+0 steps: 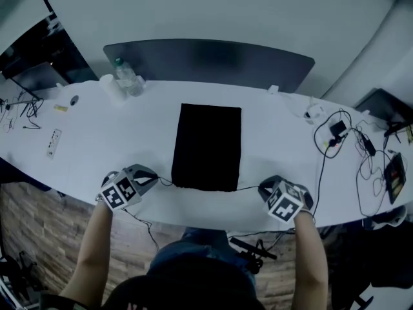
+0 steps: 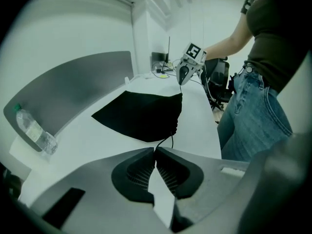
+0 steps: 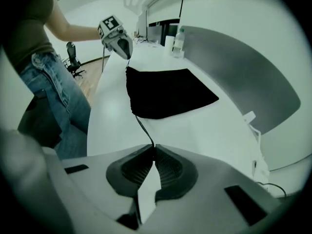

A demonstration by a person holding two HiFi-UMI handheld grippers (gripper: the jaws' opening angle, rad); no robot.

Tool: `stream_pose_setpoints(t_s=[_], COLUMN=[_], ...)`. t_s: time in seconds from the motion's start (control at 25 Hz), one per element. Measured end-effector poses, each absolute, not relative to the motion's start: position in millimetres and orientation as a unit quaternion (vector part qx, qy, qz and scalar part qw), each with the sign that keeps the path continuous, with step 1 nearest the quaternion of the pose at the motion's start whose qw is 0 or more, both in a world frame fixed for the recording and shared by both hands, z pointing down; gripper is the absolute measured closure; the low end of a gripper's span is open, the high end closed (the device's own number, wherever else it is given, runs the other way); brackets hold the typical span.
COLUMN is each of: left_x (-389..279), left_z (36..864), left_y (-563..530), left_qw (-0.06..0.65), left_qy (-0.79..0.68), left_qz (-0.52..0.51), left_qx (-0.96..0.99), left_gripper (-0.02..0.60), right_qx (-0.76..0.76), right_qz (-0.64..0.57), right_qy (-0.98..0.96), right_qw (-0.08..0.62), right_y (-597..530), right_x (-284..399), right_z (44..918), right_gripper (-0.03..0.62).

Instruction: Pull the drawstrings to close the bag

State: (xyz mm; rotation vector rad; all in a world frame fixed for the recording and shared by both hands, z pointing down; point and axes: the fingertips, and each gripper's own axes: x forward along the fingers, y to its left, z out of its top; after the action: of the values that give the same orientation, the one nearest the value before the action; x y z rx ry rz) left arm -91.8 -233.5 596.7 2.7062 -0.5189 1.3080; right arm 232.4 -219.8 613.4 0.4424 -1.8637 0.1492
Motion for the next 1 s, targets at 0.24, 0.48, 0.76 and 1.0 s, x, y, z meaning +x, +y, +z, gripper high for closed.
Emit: stream_pose_setpoints(t_s=[0.24,0.48,0.76,1.0], left_x=[-92,-98,-107,-109], left_z=[559,509,471,456], left_y=[-255,-278,-299,-310], left_qw=[0.022,-0.008,-0.031,-0.054], left_qy=[-0.224,-0.286,-0.330,-0.352], left_qz=[0.389,0.339,0.308,0.314], left_qx=[0.893,0.896,0.892,0.880], left_gripper=[0.568,0.568,0.568,0.568], right_qx=[0.262,0.347,0.420,0.458], right_qz=[0.032,0.011,-0.005,-0.007], right_qy=[-0.813,-0.826,-0.810,-0.804], right_qw=[0.520,0.443,0.409,0.378], right_y=[-245,-269,-287,-294], right_x=[234,238,266,282], right_z=[567,505,469,453], right_gripper=[0.586,0.586,0.586,0.586])
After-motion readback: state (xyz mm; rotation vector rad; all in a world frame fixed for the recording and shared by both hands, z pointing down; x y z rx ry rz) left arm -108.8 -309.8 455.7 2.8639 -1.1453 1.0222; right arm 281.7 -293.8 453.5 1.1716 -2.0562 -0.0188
